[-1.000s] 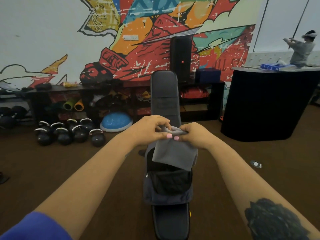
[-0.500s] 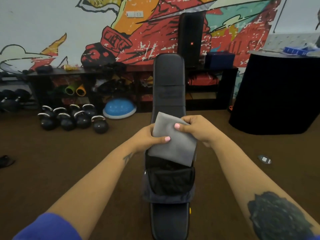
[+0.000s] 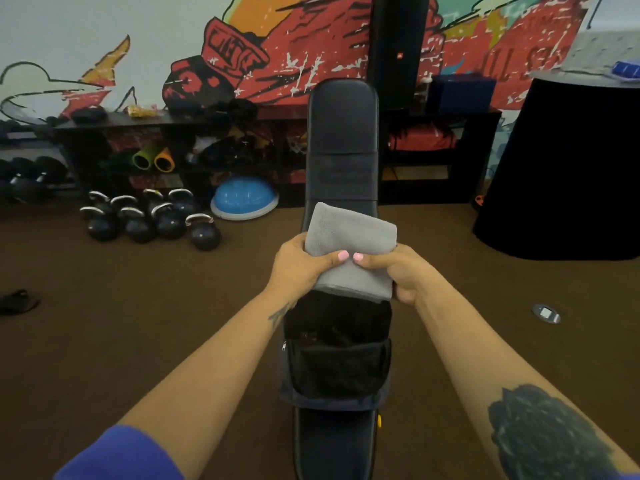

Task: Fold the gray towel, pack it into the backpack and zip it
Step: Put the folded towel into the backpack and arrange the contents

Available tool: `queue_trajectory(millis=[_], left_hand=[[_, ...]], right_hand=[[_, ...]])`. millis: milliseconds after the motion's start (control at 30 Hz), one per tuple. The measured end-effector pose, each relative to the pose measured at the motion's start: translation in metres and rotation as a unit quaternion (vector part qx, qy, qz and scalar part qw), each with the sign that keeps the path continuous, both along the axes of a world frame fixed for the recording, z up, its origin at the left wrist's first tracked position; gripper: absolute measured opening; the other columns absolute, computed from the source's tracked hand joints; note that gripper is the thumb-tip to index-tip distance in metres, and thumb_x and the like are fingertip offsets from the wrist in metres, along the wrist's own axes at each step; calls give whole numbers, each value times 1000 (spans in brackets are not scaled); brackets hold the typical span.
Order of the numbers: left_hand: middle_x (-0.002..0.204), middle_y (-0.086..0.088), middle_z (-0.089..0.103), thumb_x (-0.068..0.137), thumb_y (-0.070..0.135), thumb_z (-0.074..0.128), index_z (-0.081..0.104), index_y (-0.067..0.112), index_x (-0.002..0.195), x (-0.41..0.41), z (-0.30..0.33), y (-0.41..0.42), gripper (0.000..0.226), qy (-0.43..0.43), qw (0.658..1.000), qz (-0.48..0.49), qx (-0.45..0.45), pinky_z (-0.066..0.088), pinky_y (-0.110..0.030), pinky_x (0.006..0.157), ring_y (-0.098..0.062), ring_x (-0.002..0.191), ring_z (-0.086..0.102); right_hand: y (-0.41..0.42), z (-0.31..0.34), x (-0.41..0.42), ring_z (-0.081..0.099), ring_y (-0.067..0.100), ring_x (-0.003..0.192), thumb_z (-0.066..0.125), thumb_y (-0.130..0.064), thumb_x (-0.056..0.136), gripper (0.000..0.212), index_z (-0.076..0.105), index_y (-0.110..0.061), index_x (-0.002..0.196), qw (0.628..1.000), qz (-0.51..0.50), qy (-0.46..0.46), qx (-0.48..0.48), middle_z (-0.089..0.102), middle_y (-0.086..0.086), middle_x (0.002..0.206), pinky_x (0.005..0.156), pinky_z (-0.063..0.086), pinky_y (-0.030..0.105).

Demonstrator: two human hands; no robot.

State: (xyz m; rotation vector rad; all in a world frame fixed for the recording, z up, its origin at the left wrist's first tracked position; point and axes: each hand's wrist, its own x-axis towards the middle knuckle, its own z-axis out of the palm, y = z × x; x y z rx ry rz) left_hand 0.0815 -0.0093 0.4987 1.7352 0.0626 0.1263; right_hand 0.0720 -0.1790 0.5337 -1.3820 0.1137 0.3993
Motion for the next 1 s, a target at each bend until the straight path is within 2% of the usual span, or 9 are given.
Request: queue_trajectory(millis=[167, 267, 367, 467, 567, 633, 733, 800, 1000], left_hand=[[109, -7, 68, 82, 40, 66, 64, 15, 104, 23, -16, -9, 33, 78, 996, -31, -18, 53, -40, 91, -23, 102, 64], [102, -5, 70, 82, 29, 69, 67, 15, 95, 34, -33, -10, 20, 69, 997, -16, -20, 53, -37, 91, -18, 95, 64], [101, -3, 69, 83, 28, 69, 66, 15, 99, 42, -54, -12, 21, 76, 997, -10, -9, 52, -33, 89, -17, 94, 63], [111, -4, 66, 91, 36, 56, 63, 15, 112, 49, -74, -11, 31, 135, 990, -32, -32, 53, -35, 87, -20, 103, 62], [121, -2, 62, 97, 37, 41, 58, 19, 119, 58, -93, -5, 33, 203, 976, -40, -64, 54, -38, 88, -20, 112, 60], [124, 0, 60, 99, 30, 40, 56, 19, 121, 63, -105, 0, 29, 222, 974, -46, -21, 51, -36, 89, -18, 116, 57], [129, -1, 56, 97, 20, 46, 54, 17, 126, 73, -127, 6, 30, 249, 966, -46, 57, 48, -37, 93, -19, 119, 52], [133, -2, 54, 96, 17, 49, 54, 17, 126, 83, -143, 11, 30, 264, 956, -55, 114, 47, -37, 95, -21, 121, 50], [138, -4, 50, 93, 17, 54, 46, 17, 134, 110, -188, 21, 41, 292, 912, -126, 261, 41, -26, 86, -22, 121, 51]], right_hand=[[-17, -13, 27, 58, 11, 71, 69, 1, 79, 21, 56, -15, 83, 998, -41, 15, -36, 60, 0, 82, 45, 48, 17], [-24, -28, 40, 61, 16, 79, 70, 0, 79, 21, 58, -14, 90, 998, -43, 21, -35, 63, 0, 87, 55, 50, 23], [-26, -41, 50, 61, 18, 84, 73, -1, 76, 25, 60, -11, 96, 996, -51, 19, -65, 64, 1, 88, 60, 48, 25], [-27, -52, 59, 58, 12, 76, 72, 0, 77, 26, 58, -11, 96, 994, -59, 20, -93, 62, -2, 85, 58, 46, 22], [-30, -68, 70, 55, 12, 80, 73, -2, 77, 33, 55, -12, 103, 990, -61, 24, -127, 59, -4, 87, 69, 49, 26], [-31, -79, 77, 53, 14, 86, 72, -4, 78, 34, 53, -14, 105, 985, -52, 27, -161, 56, -6, 87, 74, 47, 30], [-31, -96, 84, 49, 6, 75, 69, -3, 81, 36, 56, -10, 114, 979, -38, 5, -200, 53, -9, 82, 59, 41, 21], [-30, -109, 91, 50, 7, 74, 68, -4, 82, 39, 57, -7, 120, 970, -34, -15, -238, 56, -8, 83, 57, 39, 19], [-18, -155, 115, 58, 26, 102, 66, -6, 84, 38, 60, -9, 121, 927, -1, -45, -373, 65, 13, 110, 86, 48, 35]])
